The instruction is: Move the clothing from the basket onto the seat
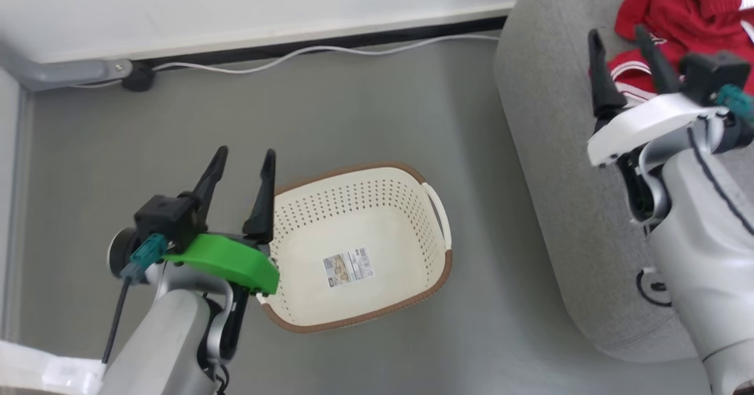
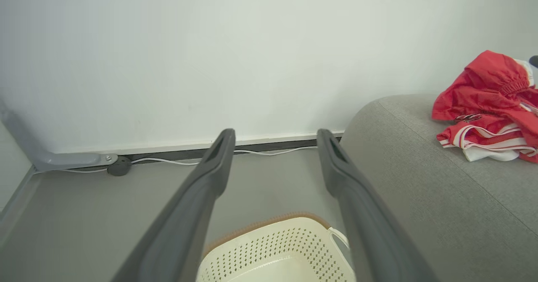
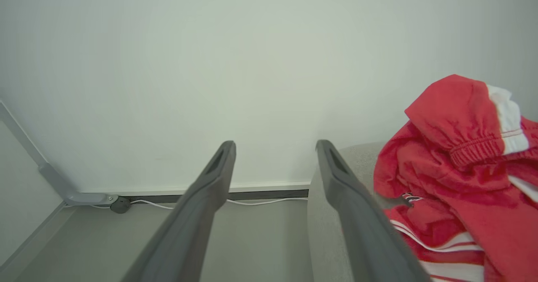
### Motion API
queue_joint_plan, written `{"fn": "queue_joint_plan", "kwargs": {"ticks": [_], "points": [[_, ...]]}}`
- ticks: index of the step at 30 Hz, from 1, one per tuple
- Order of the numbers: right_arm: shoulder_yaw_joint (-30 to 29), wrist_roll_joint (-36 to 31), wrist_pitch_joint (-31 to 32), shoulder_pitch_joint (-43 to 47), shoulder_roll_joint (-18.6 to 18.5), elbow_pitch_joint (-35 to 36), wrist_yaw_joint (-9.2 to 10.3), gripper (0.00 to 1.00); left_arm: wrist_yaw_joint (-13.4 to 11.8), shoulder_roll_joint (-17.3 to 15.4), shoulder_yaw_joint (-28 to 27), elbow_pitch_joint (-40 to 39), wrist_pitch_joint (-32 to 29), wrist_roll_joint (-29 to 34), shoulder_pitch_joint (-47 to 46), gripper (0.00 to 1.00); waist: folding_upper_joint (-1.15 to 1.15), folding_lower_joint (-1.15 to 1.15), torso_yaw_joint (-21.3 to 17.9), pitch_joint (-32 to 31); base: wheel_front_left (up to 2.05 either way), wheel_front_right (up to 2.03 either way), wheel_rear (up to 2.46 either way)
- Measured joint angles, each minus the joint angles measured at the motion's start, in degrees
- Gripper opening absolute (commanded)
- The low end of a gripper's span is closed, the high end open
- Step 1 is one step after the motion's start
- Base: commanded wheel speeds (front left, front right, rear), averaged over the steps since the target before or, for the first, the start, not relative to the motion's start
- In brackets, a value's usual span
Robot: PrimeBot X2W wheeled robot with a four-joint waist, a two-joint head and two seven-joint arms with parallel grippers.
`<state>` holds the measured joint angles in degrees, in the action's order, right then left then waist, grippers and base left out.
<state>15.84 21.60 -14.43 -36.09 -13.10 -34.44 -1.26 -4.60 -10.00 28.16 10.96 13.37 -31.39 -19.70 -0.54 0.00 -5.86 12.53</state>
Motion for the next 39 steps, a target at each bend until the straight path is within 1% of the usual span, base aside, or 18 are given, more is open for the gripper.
{"fn": "queue_joint_plan", "kwargs": {"ticks": [3,5,8,12,14,18,21,22,25,26,28,30,36,39], "points": [[1.0,-1.3,0.0,2.3,0.9,1.3,1.29,1.00,-0.5,-0.3,-2.3,0.4,0.5,-0.3,2.0,1.00,0.00,0.00,1.3,-1.7,0.00,0.00,0.00],[1.6,-2.0,0.0,3.8,1.3,1.9,1.63,1.00,-0.8,-0.7,-3.9,0.6,0.6,-0.7,3.3,1.00,0.00,0.00,2.1,-2.8,0.00,0.00,0.00],[2.8,-2.9,0.0,7.4,3.3,3.0,2.98,1.00,-1.0,-1.7,-6.4,0.9,0.9,-0.8,6.0,1.00,0.00,0.00,3.5,-5.0,0.00,0.00,0.00],[4.1,-3.8,0.0,10.6,5.1,4.3,3.93,1.00,-1.5,-2.6,-8.8,0.9,0.9,-0.8,9.3,1.00,0.00,0.00,4.4,-7.1,0.00,0.00,0.00],[4.3,-3.9,0.0,12.3,5.8,5.0,3.98,1.00,-1.5,-2.8,-9.6,0.9,0.9,-0.8,10.9,1.00,0.00,0.00,4.7,-8.1,0.00,0.00,0.00],[4.5,-3.8,0.0,16.3,6.4,6.2,4.86,1.00,-1.5,-2.8,-10.8,0.6,0.9,-0.8,13.8,1.00,0.00,0.00,5.0,-9.9,0.00,0.00,0.00],[4.3,-3.8,0.0,18.9,6.5,7.3,4.99,1.00,-1.5,-2.9,-12.3,-0.5,1.0,-0.6,15.7,1.00,0.00,0.00,4.9,-11.1,0.00,0.00,0.00],[4.2,-3.8,0.0,19.7,6.5,7.6,5.33,1.00,-1.5,-2.9,-12.9,-0.9,1.1,-0.6,16.3,1.00,0.00,0.00,4.9,-11.5,0.00,0.00,0.00],[3.6,-3.3,0.0,22.2,6.5,8.8,5.54,1.00,-2.0,-2.9,-14.0,-2.0,1.1,0.2,17.8,1.00,0.00,0.00,4.6,-12.5,0.00,0.00,0.00],[3.5,-3.3,0.0,23.1,6.5,9.3,5.94,1.00,-2.0,-2.9,-14.3,-2.4,1.1,0.5,18.4,1.00,0.00,0.00,4.5,-12.8,0.00,0.00,0.00],[3.1,-2.9,0.0,25.4,6.6,10.7,5.99,1.00,-2.1,-2.9,-15.1,-3.2,1.1,1.0,20.5,1.00,0.00,0.00,4.2,-13.6,0.00,0.00,0.00],[2.9,-2.8,0.0,26.8,6.7,11.8,6.01,1.00,-2.1,-2.9,-15.4,-3.9,1.1,1.2,21.6,1.00,0.00,0.00,4.1,-13.9,0.00,0.00,0.00],[2.5,-1.8,0.0,30.0,6.9,14.2,6.91,1.00,-2.1,-2.8,-17.0,-5.2,1.1,1.8,24.0,1.00,0.00,0.00,3.9,-14.3,0.00,0.00,0.00],[2.5,-1.8,0.0,30.9,7.0,15.0,6.92,1.00,-2.1,-2.8,-17.3,-5.6,1.1,2.0,24.9,1.00,0.00,0.00,4.0,-14.4,0.00,0.00,0.00]]}}
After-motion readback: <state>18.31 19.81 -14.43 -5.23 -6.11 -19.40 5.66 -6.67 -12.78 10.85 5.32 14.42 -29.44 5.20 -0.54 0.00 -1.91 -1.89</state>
